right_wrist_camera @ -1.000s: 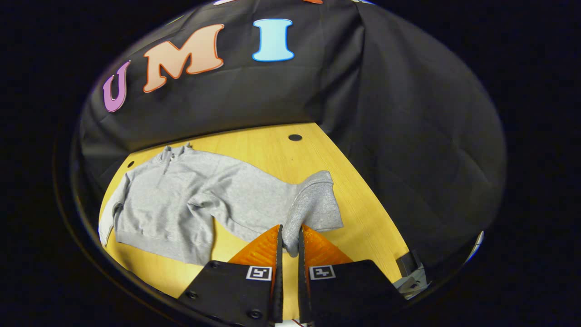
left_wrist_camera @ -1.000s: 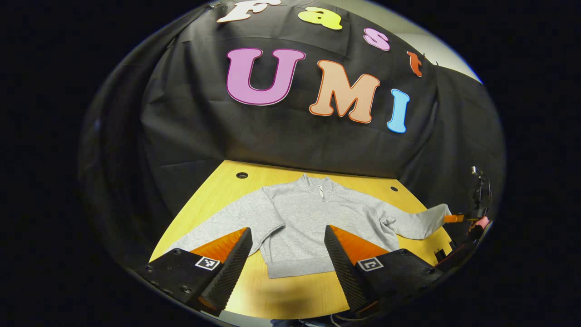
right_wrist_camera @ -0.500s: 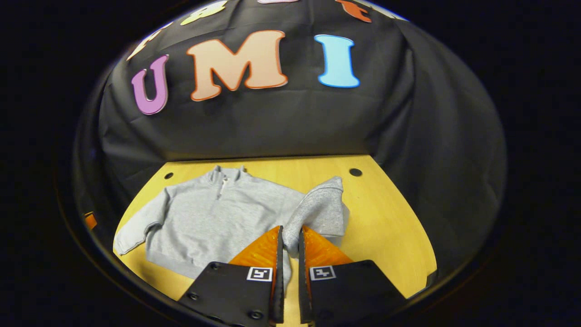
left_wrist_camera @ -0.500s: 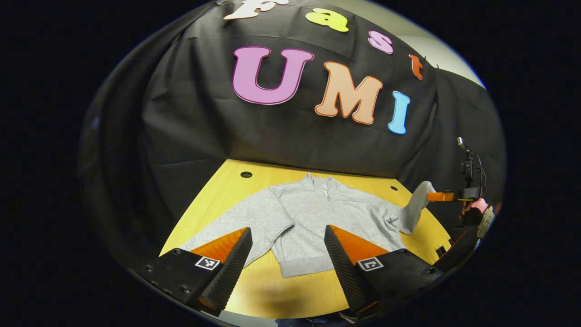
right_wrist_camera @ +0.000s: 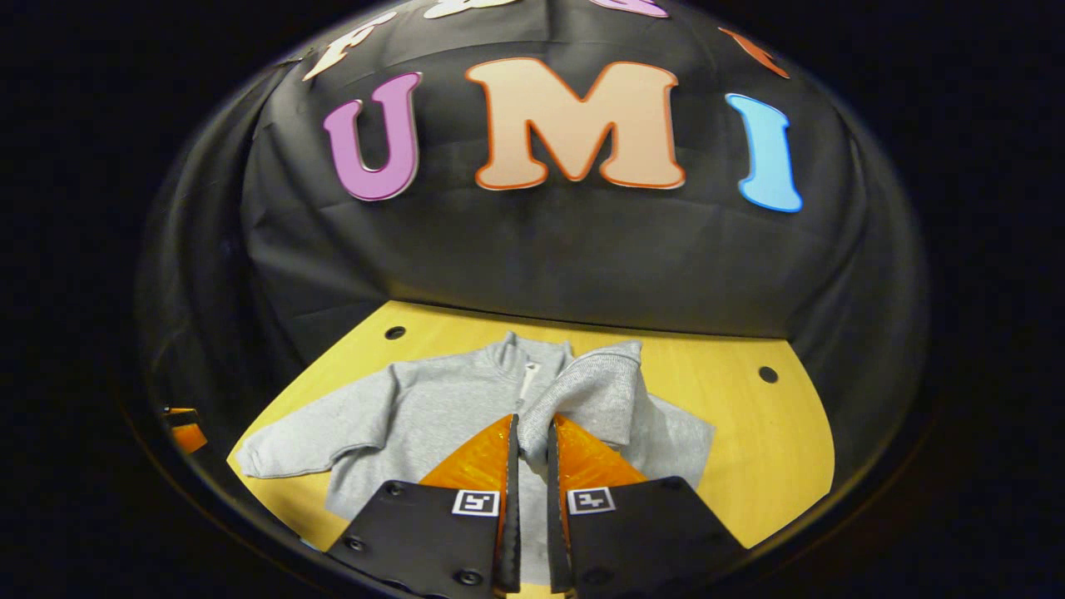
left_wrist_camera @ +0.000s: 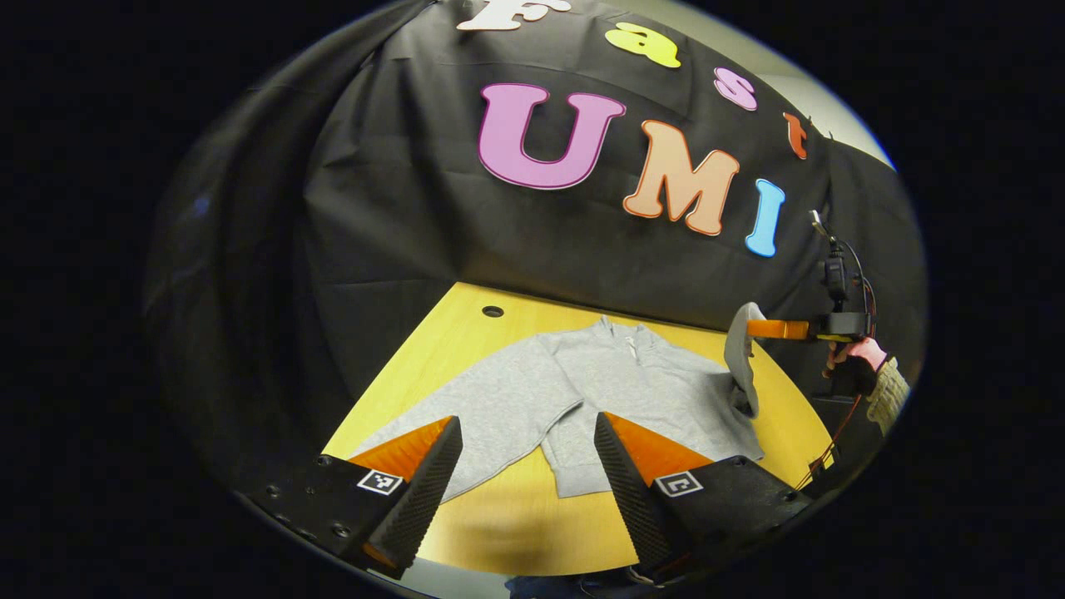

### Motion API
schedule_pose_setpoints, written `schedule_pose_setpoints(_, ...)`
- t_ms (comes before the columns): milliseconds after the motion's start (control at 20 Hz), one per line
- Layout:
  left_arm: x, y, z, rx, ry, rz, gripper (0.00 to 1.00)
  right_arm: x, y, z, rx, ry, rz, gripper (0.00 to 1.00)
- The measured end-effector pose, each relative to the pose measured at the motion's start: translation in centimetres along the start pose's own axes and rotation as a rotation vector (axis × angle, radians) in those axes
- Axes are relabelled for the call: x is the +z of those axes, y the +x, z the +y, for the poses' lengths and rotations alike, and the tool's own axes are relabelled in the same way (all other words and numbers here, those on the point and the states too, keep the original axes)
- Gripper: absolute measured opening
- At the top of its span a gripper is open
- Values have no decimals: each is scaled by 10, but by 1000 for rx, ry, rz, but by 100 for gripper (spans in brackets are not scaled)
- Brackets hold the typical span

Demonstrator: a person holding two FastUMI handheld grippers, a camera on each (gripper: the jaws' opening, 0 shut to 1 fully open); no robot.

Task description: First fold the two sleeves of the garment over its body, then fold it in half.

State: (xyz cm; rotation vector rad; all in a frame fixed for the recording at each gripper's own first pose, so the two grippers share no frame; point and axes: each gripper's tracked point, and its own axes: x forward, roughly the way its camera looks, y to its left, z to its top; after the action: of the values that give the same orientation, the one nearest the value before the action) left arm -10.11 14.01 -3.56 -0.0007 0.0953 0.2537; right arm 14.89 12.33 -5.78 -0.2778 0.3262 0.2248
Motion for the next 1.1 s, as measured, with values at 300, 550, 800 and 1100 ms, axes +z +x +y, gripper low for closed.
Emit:
schedule_pose_setpoints(300,-11,-2,34,67,1,19,94,13,50,115,173,-79,-8,15)
schedule_pose_setpoints(550,-23,-4,58,118,-26,45,94,0,92,213,313,-96,25,16)
schedule_pose_setpoints(800,-40,-5,80,156,-42,65,94,-29,160,253,353,-158,127,15)
schedule_pose_setpoints(1100,-73,8,98,195,-68,138,94,-67,180,299,393,-194,211,24)
